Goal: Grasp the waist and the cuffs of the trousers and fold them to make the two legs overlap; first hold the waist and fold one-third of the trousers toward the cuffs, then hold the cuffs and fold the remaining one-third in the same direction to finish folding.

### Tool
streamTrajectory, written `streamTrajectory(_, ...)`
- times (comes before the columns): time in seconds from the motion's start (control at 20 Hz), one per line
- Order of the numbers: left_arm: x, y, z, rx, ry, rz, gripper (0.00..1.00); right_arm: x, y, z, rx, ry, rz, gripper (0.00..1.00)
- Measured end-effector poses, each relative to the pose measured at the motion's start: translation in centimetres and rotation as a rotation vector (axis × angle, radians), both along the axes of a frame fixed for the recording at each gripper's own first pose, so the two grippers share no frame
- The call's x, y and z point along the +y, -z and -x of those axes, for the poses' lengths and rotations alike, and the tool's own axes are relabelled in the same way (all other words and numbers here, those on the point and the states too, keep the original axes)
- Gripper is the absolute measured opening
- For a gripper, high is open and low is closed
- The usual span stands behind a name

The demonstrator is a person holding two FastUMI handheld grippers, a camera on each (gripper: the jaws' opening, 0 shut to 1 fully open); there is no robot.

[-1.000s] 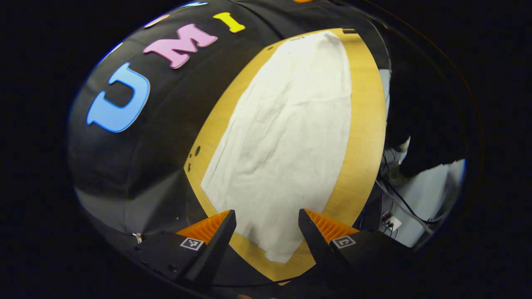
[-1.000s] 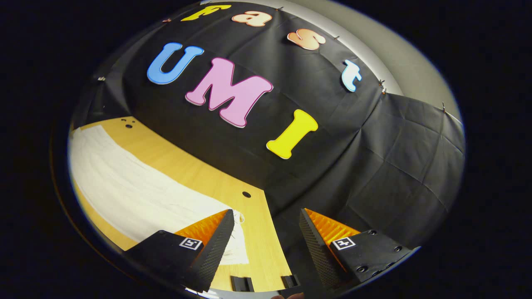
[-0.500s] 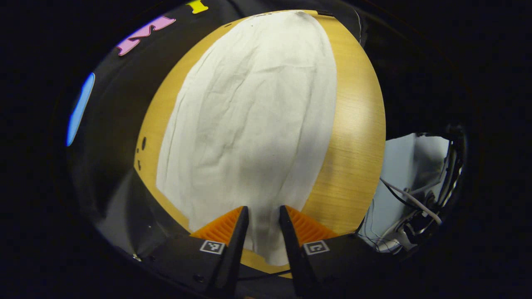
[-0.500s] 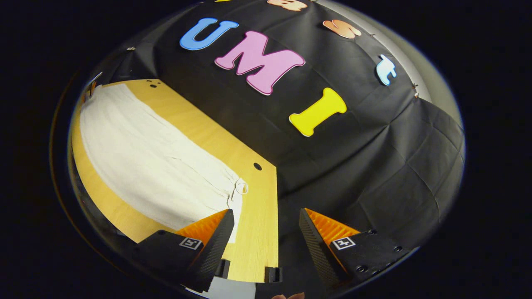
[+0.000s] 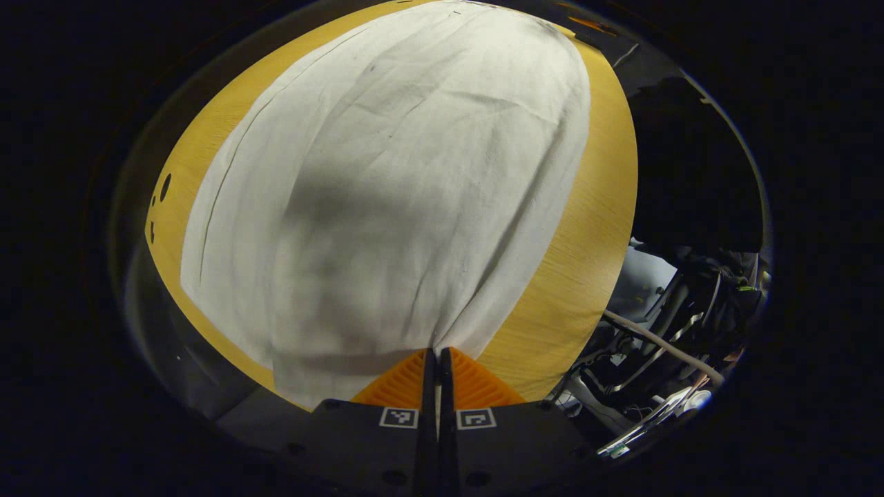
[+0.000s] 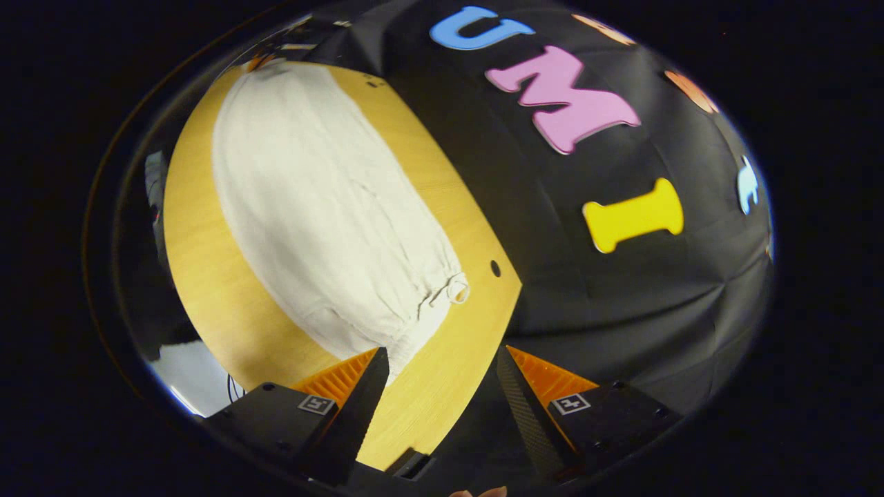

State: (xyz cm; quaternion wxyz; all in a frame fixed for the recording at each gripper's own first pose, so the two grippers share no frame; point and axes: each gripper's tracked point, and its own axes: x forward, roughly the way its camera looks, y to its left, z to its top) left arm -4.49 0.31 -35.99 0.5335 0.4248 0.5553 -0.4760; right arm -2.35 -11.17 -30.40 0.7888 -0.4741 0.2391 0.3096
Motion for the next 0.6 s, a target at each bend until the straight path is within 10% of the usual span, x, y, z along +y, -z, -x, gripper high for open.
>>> streamTrajectory(0.25, 0.0, 0.2, 0.2, -0.148, 0.024, 0.018, 0.05, 0.9, 6.4, 0.2, 0.156, -0.25, 0.133, 0.97)
streamTrajectory(0.6, -0.1, 0.2, 0.3, -0.213, -0.008, 0.012, 0.06, 2.6, 10.7, -1.3, 0.326, -0.378, 0.207, 0.97)
